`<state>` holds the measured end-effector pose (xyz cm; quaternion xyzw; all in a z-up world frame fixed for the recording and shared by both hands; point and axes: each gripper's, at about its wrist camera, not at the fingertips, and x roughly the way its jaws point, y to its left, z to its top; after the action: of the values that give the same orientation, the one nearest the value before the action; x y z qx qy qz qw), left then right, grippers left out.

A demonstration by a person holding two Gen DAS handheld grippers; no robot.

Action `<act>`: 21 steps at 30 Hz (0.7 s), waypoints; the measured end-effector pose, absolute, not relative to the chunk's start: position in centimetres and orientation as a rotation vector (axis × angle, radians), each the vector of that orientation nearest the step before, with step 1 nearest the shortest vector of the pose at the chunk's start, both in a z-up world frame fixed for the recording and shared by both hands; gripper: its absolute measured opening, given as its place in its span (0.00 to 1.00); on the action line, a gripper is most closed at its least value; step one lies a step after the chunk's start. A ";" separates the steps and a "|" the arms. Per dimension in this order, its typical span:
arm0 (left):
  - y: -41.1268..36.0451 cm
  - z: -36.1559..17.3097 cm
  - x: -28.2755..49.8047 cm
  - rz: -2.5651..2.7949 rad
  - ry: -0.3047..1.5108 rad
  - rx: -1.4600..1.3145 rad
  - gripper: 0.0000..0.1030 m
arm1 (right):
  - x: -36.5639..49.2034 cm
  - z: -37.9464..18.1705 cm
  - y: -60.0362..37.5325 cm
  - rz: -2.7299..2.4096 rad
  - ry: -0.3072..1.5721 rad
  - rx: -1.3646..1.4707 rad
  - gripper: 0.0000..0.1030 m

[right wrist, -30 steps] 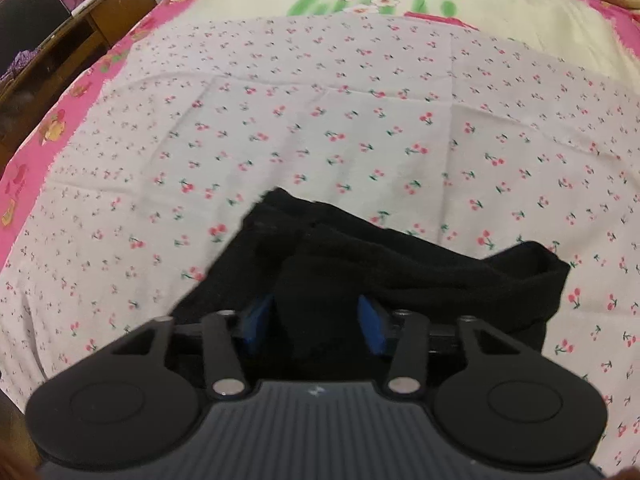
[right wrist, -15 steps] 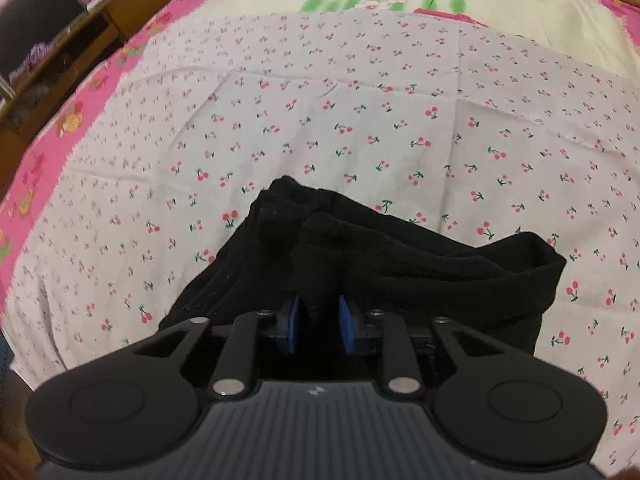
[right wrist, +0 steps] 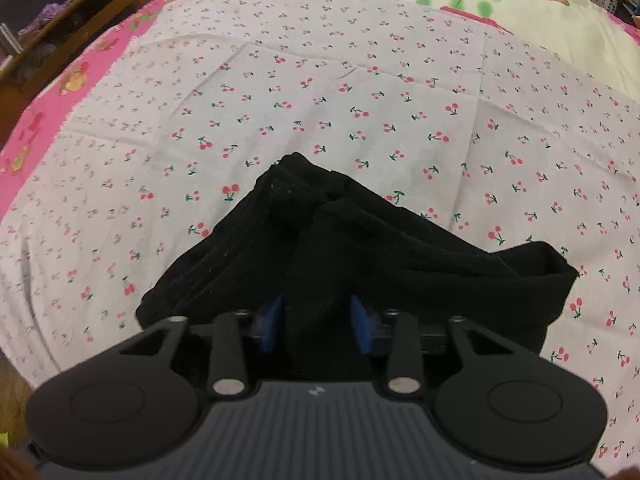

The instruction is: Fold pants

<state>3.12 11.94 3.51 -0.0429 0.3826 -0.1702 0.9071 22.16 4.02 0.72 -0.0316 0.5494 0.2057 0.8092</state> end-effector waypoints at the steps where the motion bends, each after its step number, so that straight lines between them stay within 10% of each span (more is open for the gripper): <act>1: 12.3 3.8 2.7 -0.359 0.779 -0.097 0.73 | 22.1 0.9 3.6 0.447 1.172 -0.052 0.25; 12: 9.5 3.9 3.7 -0.353 0.771 0.000 0.93 | 21.5 1.0 1.9 0.469 1.159 0.038 0.21; 21: 10.8 4.0 4.4 -0.392 0.756 -0.062 0.46 | 21.1 1.6 0.6 0.498 1.139 0.157 0.15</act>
<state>4.36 10.78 4.05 -0.0302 0.3665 -0.1902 0.9103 21.15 0.60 1.60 0.0734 0.5328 0.2331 0.8102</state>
